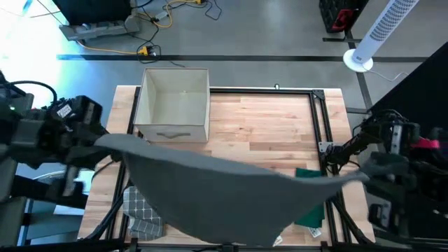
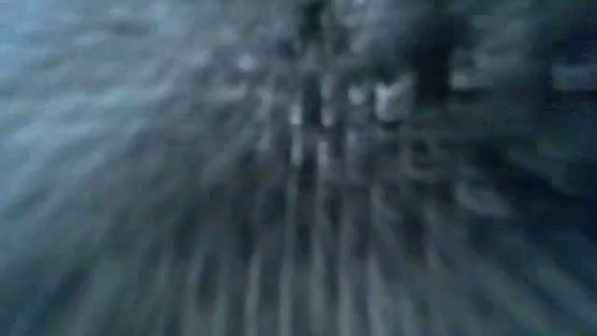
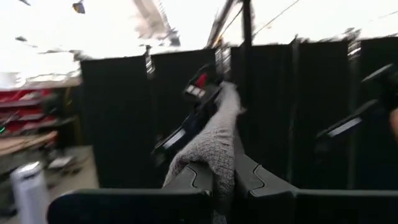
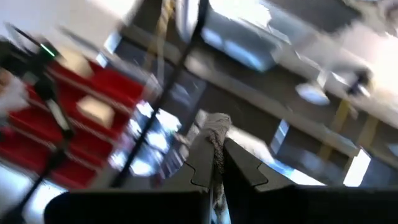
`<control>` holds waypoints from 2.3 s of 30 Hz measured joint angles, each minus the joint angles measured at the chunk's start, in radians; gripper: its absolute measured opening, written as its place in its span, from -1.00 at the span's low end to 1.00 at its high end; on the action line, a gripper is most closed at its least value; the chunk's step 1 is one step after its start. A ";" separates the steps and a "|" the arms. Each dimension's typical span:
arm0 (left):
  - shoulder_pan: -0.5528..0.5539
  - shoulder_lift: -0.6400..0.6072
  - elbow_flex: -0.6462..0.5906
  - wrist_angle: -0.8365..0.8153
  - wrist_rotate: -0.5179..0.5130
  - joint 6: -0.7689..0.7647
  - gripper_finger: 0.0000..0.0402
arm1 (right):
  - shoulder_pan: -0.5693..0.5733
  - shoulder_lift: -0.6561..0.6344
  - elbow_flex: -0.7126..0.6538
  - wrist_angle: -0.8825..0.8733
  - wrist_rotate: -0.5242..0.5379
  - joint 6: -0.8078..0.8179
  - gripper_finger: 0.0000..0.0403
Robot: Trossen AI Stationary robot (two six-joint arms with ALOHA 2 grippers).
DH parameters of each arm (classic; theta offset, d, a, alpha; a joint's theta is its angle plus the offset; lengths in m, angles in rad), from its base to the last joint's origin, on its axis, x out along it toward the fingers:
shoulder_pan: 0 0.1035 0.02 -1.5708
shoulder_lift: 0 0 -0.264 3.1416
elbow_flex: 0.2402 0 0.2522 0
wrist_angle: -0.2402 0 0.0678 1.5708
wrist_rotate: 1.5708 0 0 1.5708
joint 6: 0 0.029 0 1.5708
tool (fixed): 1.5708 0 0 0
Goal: Fold towel
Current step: Fold the gray towel
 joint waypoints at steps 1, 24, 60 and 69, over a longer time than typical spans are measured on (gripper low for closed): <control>0.013 -0.002 0.000 -0.060 -0.003 -0.048 -1.00 | -0.006 0.000 0.000 0.000 0.070 -0.001 -0.97; 0.266 -0.058 -0.014 -1.179 0.099 -0.947 -1.00 | -0.357 -0.100 -0.035 -1.591 0.383 1.618 -0.97; 0.267 -0.537 -1.287 -0.620 0.564 -1.377 -1.00 | -0.754 -0.447 -1.293 -0.844 -0.432 1.659 -0.97; 0.266 -0.508 -1.424 -0.350 0.718 -1.410 -1.00 | -0.754 -0.443 -1.394 -0.740 -0.676 1.646 -0.97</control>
